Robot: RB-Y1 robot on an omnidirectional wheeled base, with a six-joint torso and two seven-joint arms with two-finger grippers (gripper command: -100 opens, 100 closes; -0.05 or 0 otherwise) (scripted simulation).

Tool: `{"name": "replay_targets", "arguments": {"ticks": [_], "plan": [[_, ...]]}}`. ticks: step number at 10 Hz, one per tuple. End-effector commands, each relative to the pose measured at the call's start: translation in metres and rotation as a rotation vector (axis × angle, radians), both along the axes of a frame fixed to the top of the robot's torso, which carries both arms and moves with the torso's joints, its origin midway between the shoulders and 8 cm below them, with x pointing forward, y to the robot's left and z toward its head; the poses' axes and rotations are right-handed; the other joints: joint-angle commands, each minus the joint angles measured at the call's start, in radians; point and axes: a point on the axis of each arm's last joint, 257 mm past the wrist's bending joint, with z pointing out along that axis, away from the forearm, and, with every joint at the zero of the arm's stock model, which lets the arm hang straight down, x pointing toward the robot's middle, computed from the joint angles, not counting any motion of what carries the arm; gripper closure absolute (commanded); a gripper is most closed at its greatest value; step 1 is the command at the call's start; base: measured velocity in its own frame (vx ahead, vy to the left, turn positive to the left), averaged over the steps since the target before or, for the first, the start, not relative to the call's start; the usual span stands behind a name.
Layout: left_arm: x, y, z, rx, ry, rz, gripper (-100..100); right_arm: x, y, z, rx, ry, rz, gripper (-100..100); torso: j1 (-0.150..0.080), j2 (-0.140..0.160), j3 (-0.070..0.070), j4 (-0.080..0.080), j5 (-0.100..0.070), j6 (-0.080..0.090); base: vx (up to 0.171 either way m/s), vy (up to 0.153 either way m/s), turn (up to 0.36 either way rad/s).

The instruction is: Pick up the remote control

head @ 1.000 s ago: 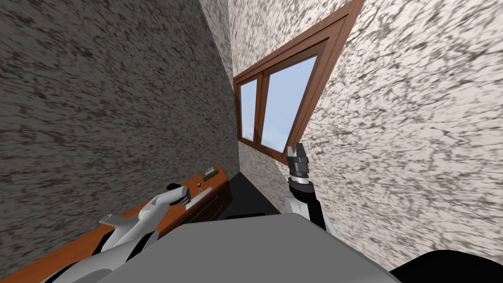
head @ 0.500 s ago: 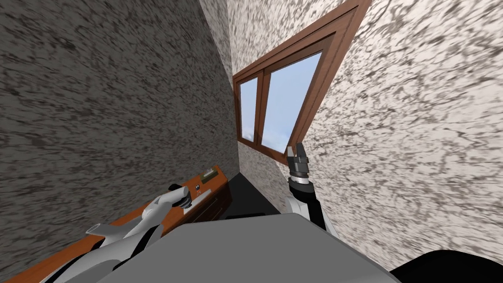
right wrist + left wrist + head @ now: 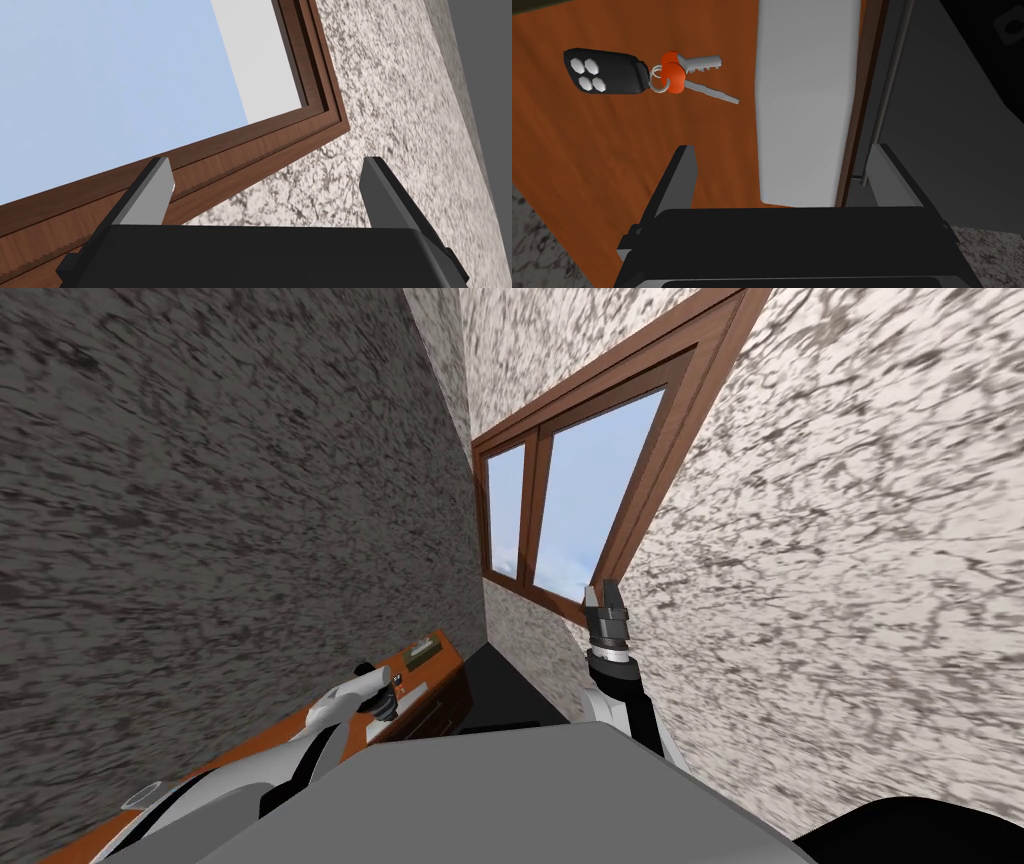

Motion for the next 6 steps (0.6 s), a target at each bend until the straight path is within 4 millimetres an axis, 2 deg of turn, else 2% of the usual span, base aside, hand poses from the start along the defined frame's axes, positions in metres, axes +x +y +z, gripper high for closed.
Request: {"name": "replay_targets", "arguments": {"ticks": [1,2,3,6], "plan": [[-0.015,-0.02,-0.01,-0.048,0.054,0.012,-100,0.0,0.0,0.0,0.0,0.0,0.0,0,0.0,0.0,0.0,0.0,0.0,0.0,0.094,0.058,-0.036],[-0.015,-0.02,-0.01,-0.048,0.054,0.012,-100,0.0,0.0,0.0,0.0,0.0,0.0,0,0.001,0.0,0.0,0.0,0.0,0.0,0.067,0.045,-0.009],[-0.028,-0.039,-0.019,-0.089,0.101,0.019,-100,0.0,0.0,0.0,0.0,0.0,0.0,0,0.001,0.001,0.0,0.0,0.0,0.0,0.086,0.05,-0.028],[-0.028,-0.039,-0.019,-0.089,0.101,0.019,-100,0.0,0.0,0.0,0.0,0.0,0.0,0,-0.001,0.003,0.001,0.0,0.0,0.0,0.035,0.022,-0.006]]}}
